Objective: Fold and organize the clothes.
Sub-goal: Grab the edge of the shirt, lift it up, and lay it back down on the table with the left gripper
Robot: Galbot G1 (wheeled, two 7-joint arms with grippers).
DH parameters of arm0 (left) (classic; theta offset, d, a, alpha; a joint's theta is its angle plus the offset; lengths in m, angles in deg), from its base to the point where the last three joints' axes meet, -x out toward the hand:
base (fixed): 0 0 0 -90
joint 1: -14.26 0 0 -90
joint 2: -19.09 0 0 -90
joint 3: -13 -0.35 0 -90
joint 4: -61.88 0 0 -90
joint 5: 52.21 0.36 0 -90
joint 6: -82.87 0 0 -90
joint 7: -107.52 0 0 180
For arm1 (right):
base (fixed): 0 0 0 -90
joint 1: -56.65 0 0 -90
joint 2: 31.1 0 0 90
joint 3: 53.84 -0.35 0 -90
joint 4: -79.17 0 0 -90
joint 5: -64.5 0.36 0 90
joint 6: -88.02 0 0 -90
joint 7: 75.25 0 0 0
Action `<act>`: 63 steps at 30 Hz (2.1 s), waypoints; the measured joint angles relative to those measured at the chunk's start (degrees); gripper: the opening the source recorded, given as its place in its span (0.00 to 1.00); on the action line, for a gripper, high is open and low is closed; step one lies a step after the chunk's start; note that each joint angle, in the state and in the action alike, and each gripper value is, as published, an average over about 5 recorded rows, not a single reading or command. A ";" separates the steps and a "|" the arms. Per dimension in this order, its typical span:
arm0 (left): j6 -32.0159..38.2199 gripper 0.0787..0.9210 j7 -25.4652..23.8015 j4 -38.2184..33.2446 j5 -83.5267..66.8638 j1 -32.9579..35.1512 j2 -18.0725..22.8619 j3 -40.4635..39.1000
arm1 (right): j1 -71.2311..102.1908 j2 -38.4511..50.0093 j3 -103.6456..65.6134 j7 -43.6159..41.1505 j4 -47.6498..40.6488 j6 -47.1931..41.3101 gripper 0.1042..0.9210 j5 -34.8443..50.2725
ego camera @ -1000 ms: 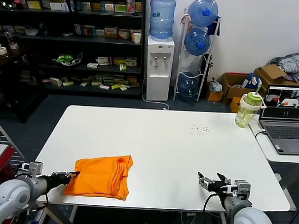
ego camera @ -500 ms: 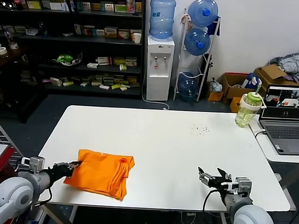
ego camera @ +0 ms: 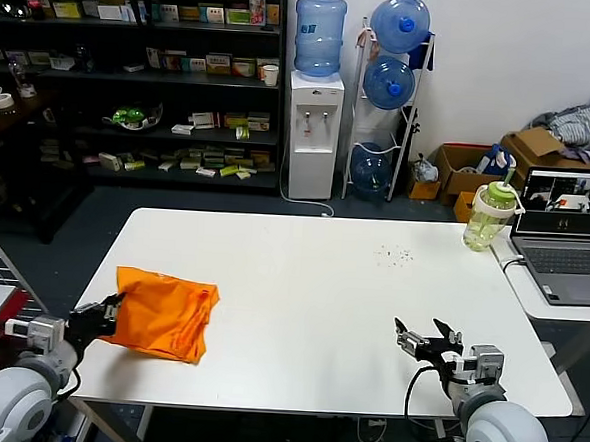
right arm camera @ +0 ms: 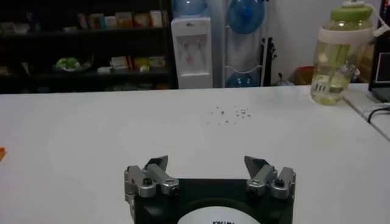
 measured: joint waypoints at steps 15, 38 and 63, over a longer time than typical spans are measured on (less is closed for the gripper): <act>3.76 0.05 -0.48 7.51 2.15 6.88 -3.84 10.22 | -0.73 -0.90 1.46 -0.21 -0.51 0.36 0.88 -1.45; -1.91 0.05 2.98 7.57 -11.67 2.02 -19.43 1.41 | -0.62 -1.53 2.10 0.15 -0.93 -0.07 0.88 -1.77; -8.45 0.05 29.92 5.94 -47.81 -47.87 11.47 -44.84 | 4.59 -4.13 -2.38 1.57 1.80 -1.00 0.88 -3.32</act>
